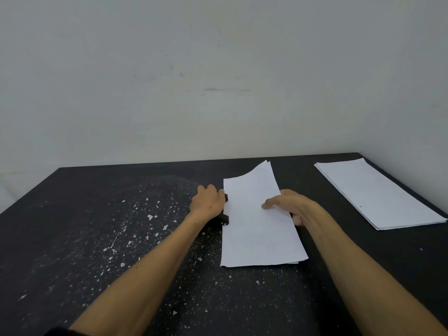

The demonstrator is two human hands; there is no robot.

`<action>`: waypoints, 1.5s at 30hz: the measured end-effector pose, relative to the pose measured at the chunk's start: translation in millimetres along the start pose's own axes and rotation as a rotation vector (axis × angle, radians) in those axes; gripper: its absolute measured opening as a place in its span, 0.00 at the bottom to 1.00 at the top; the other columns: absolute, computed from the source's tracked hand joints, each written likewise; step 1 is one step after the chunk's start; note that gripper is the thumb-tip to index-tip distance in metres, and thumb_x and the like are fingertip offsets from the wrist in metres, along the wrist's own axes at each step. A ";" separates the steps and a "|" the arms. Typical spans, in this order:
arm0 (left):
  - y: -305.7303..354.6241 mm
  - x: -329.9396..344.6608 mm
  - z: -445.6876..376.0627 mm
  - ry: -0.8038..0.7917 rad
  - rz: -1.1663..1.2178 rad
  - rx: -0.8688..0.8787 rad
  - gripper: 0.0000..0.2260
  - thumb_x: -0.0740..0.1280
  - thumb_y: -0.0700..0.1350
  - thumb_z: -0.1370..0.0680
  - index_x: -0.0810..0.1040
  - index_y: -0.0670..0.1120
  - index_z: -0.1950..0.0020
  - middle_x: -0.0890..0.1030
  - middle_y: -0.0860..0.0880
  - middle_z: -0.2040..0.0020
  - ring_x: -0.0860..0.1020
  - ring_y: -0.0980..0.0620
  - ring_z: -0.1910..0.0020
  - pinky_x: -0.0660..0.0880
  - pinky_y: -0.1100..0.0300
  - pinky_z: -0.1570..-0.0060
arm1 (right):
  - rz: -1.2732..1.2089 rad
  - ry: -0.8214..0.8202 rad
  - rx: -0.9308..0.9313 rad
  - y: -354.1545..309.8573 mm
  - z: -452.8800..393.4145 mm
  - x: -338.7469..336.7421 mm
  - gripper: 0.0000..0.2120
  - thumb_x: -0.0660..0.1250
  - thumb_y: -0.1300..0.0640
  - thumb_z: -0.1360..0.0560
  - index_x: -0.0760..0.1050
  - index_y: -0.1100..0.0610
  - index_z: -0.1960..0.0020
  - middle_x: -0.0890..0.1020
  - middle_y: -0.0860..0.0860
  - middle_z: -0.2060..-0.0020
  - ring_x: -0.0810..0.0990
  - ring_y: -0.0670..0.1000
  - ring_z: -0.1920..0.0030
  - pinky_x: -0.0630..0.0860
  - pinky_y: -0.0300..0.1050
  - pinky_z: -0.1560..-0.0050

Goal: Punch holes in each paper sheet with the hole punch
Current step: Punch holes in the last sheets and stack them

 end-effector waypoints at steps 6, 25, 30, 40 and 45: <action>-8.9 2.2 -3.1 -0.061 0.146 -0.042 0.30 0.54 0.64 0.18 0.74 0.42 0.31 0.70 0.39 0.27 0.74 0.38 0.34 0.72 0.47 0.37 | -0.065 -0.005 -0.030 8.1 6.2 -10.5 0.14 0.75 0.62 0.25 0.81 0.59 0.40 0.89 0.57 0.50 0.89 0.60 0.50 0.85 0.59 0.46; 84.2 -30.8 69.8 0.039 0.889 0.328 0.12 0.59 0.44 0.19 0.73 0.50 0.36 0.78 0.57 0.44 0.77 0.57 0.45 0.76 0.54 0.46 | -0.383 0.362 -0.682 -48.0 92.9 -49.5 0.13 0.77 0.57 0.25 0.82 0.52 0.42 0.88 0.48 0.46 0.87 0.52 0.46 0.83 0.52 0.44; 70.3 4.3 69.8 0.012 0.865 0.252 0.08 0.58 0.43 0.18 0.72 0.42 0.42 0.78 0.47 0.48 0.74 0.52 0.52 0.72 0.56 0.54 | -0.414 0.372 -0.632 -13.2 85.7 -43.0 0.12 0.75 0.56 0.23 0.82 0.55 0.39 0.88 0.49 0.45 0.87 0.54 0.44 0.83 0.52 0.43; 71.7 7.1 71.1 0.045 0.900 0.216 0.07 0.57 0.43 0.17 0.72 0.43 0.44 0.78 0.50 0.50 0.76 0.54 0.54 0.71 0.60 0.59 | -0.393 0.389 -0.602 -6.9 80.2 -38.6 0.11 0.72 0.57 0.20 0.82 0.54 0.39 0.88 0.48 0.45 0.87 0.52 0.45 0.83 0.56 0.42; 69.4 3.2 66.3 0.019 0.850 0.238 0.05 0.58 0.41 0.17 0.73 0.44 0.45 0.77 0.52 0.52 0.74 0.55 0.55 0.70 0.60 0.59 | -0.382 0.308 -0.588 -11.2 81.3 -42.4 0.12 0.72 0.57 0.20 0.81 0.51 0.37 0.87 0.46 0.43 0.87 0.50 0.44 0.82 0.53 0.41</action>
Point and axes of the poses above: each hand's wrist, its own z-axis away from the middle knuckle, its own x-axis out of the palm, y = z × x, the point moved 8 cm from there along -z, towards the middle knuckle
